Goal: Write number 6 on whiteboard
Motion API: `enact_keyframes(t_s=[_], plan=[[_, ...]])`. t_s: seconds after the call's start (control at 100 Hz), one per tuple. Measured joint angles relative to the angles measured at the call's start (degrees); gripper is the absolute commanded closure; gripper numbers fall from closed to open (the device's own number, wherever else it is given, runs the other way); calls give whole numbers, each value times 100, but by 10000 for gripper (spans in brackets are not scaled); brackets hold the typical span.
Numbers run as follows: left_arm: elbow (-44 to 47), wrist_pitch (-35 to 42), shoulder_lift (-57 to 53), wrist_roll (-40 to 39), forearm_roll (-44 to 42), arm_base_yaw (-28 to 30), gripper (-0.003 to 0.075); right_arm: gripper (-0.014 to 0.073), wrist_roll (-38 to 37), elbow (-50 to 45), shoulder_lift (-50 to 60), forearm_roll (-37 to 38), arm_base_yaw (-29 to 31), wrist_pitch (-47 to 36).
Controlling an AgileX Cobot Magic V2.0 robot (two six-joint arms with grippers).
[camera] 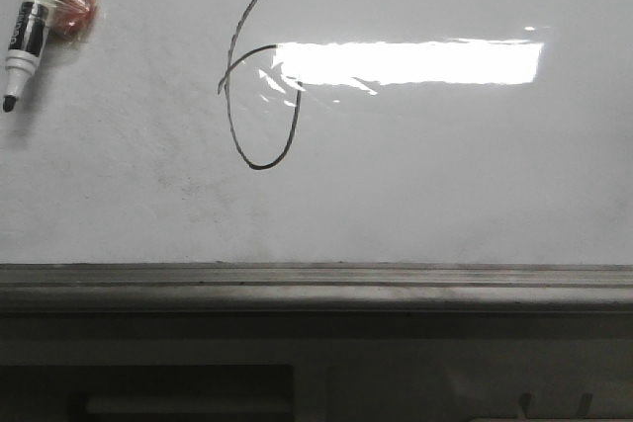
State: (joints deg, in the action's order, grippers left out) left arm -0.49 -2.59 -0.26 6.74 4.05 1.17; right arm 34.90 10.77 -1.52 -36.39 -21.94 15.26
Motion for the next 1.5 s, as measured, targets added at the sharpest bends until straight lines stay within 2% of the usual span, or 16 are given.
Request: enact_keyframes(t_s=[0.8,0.99,1.09,1.25,1.5], plan=[[0,0,0,0,9,54,740,659,0,0,0,33,0,-34],[0,0,0,0,9,54,740,659,-210,-100,0,1001,147,-410],[0,0,0,0,9,54,740,659,-828,-343,0,1867,685,-638],[0,0,0,0,9,54,740,659,-1606,-867,47,2741,1644,-700],[0,-2,0,0,9,54,740,659,-1808,-1135,213,3276,2125,-848]])
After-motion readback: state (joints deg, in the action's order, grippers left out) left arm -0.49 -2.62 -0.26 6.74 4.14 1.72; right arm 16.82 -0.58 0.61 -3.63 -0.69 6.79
